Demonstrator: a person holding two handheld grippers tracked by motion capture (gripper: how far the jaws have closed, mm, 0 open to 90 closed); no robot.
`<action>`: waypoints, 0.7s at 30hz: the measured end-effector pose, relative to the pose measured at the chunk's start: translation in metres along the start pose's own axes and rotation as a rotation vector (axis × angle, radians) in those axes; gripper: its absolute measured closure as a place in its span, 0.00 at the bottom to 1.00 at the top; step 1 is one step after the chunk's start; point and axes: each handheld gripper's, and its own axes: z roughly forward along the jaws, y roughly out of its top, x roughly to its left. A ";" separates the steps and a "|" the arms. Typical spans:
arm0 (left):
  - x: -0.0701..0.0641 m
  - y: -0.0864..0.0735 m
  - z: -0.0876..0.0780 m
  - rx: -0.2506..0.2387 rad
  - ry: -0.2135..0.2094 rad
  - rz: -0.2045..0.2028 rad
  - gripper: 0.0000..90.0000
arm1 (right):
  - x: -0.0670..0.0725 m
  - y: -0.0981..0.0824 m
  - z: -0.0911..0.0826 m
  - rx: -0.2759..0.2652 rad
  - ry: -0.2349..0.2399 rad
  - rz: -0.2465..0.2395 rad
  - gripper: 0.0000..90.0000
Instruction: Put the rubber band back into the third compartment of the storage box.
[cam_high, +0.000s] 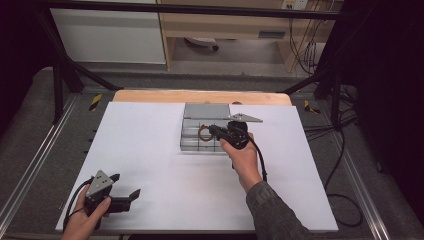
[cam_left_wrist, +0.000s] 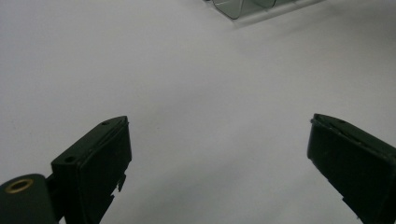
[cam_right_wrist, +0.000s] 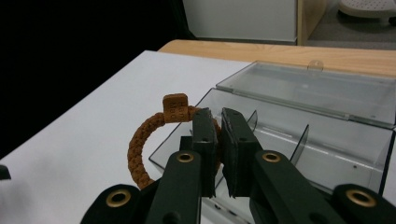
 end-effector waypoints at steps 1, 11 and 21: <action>0.000 0.000 0.000 -0.001 -0.001 0.000 0.07 | 0.000 0.002 0.000 -0.006 -0.003 0.001 0.94; 0.000 0.000 0.000 0.000 -0.007 0.000 0.07 | -0.015 0.018 0.009 -0.039 -0.058 0.015 0.94; 0.000 0.000 0.001 0.003 -0.011 -0.001 0.07 | -0.034 0.023 0.021 -0.031 -0.116 0.035 0.94</action>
